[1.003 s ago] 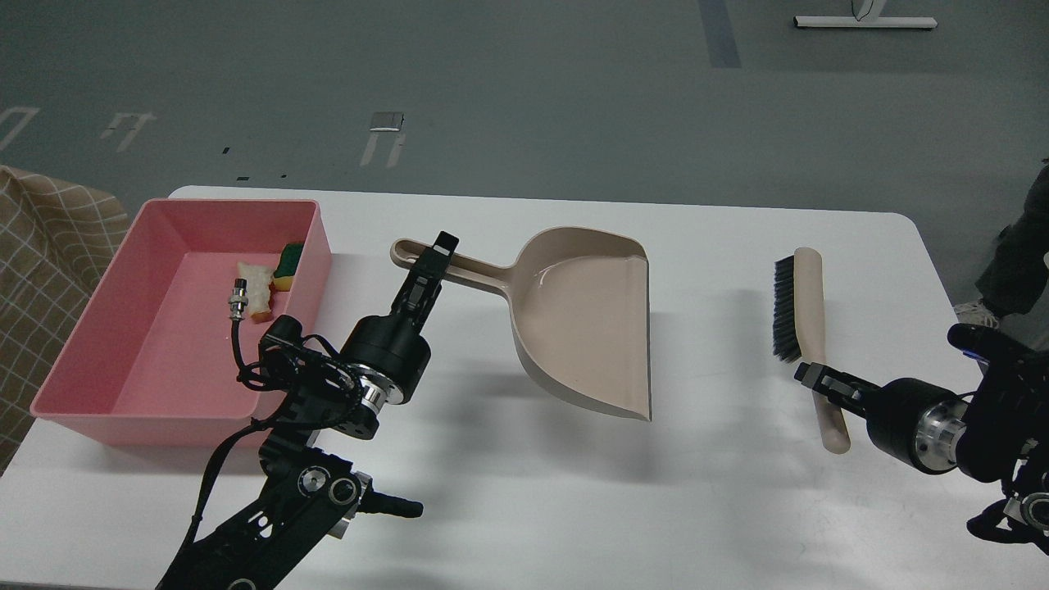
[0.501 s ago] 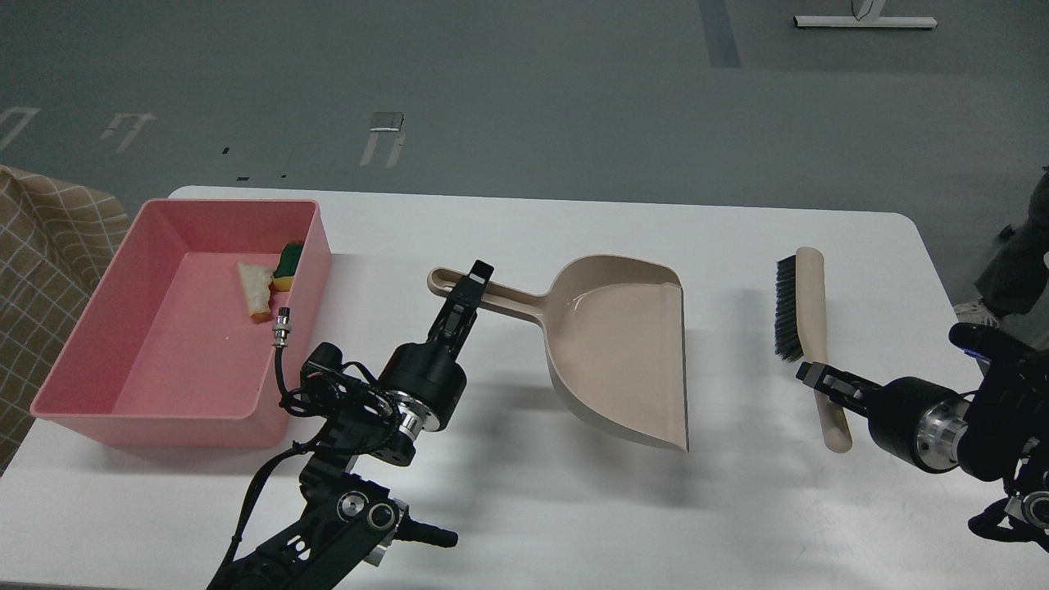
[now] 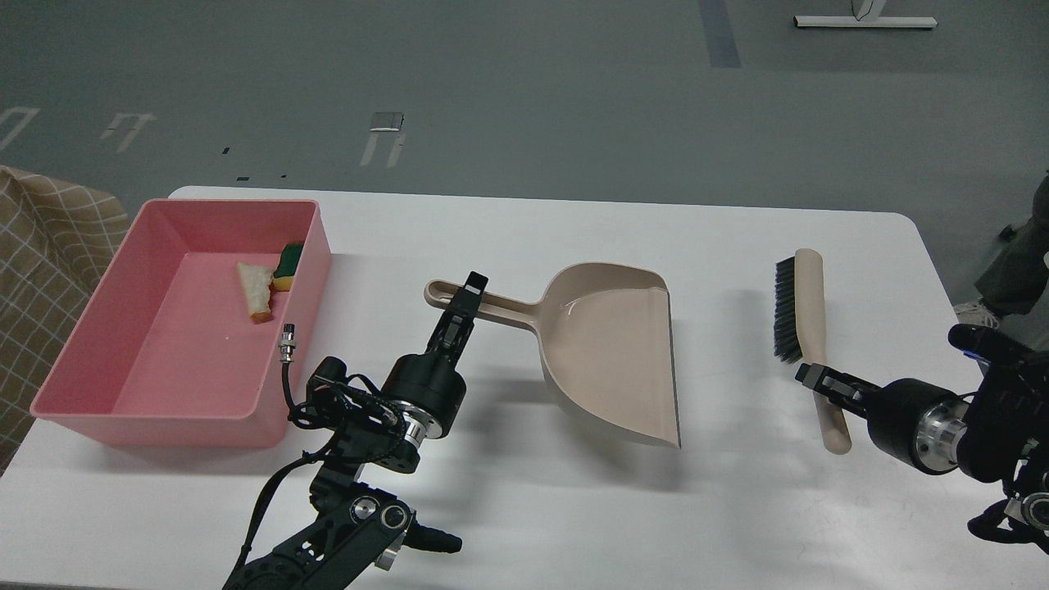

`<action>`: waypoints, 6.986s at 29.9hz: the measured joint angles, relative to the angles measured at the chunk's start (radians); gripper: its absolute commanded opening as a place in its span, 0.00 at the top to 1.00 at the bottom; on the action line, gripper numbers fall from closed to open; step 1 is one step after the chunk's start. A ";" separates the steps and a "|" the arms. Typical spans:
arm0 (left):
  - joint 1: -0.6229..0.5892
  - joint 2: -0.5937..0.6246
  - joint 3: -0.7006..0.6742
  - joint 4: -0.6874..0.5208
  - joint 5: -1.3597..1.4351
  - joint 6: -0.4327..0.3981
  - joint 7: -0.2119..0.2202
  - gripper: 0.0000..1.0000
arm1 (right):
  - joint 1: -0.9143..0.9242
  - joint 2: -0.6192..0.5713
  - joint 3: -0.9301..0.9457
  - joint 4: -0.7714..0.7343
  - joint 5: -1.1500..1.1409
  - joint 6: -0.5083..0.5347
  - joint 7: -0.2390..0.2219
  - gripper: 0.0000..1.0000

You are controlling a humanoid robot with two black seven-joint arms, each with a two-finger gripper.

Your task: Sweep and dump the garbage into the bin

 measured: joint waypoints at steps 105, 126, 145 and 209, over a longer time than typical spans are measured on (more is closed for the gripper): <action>-0.005 0.071 0.029 0.101 0.008 0.084 -0.123 0.02 | -0.055 0.064 0.063 0.004 0.010 0.000 -0.014 0.01; 0.003 0.114 0.117 0.091 0.051 0.084 -0.107 0.02 | -0.052 0.063 0.063 0.002 0.009 0.000 -0.014 0.01; -0.008 0.138 0.118 0.152 0.050 0.084 -0.079 0.02 | -0.053 0.063 0.063 0.000 0.008 0.000 -0.014 0.01; 0.209 0.475 0.084 -0.304 0.030 0.084 -0.202 0.02 | -0.007 0.120 0.200 -0.044 0.050 0.000 -0.013 0.02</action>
